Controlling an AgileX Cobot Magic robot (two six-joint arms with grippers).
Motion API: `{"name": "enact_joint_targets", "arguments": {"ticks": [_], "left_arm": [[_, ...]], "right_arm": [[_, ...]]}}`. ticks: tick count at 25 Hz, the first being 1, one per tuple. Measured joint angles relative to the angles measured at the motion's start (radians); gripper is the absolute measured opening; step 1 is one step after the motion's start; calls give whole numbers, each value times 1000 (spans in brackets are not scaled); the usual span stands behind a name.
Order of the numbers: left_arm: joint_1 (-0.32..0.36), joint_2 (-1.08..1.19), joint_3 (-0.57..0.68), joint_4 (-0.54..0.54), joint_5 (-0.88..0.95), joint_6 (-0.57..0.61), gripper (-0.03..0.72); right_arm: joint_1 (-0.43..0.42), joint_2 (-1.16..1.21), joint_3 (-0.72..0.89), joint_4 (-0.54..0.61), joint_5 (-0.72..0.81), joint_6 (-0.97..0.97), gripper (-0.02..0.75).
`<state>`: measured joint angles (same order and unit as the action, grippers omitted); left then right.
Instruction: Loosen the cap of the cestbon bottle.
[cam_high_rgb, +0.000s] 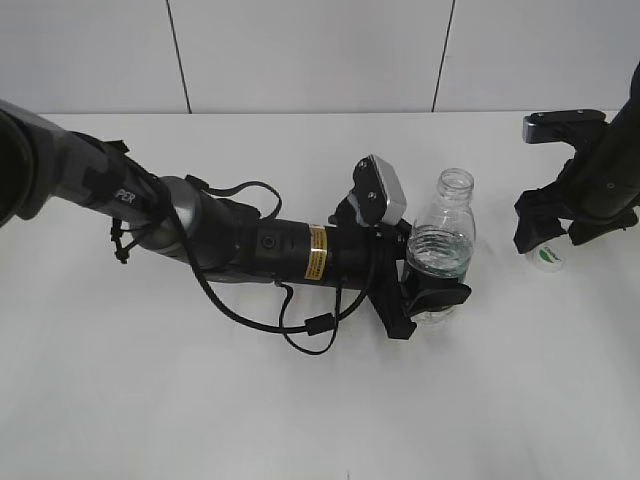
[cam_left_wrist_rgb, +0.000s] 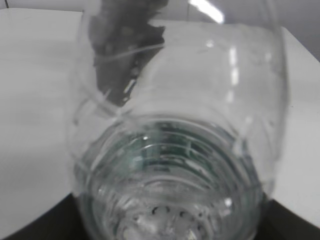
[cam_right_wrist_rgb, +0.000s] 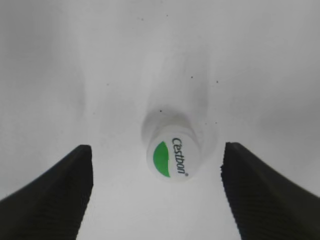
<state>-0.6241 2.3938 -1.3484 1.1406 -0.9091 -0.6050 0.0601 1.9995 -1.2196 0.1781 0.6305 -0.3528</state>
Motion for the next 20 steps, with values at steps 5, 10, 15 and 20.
{"name": "enact_joint_targets", "arguments": {"ticks": [5,10,15,20], "left_arm": [[0,0,0,0,0,0,409],[1,0,0,0,-2,0,409],[1,0,0,2,-3,0,409],[1,0,0,7,-3,0,449]], "right_arm": [[0,0,-10,0,41,-1,594],[0,-7,-41,2,122,-2,592],[0,-64,-42,3,144,-3,590],[0,-94,-44,3,150,-5,590]]}}
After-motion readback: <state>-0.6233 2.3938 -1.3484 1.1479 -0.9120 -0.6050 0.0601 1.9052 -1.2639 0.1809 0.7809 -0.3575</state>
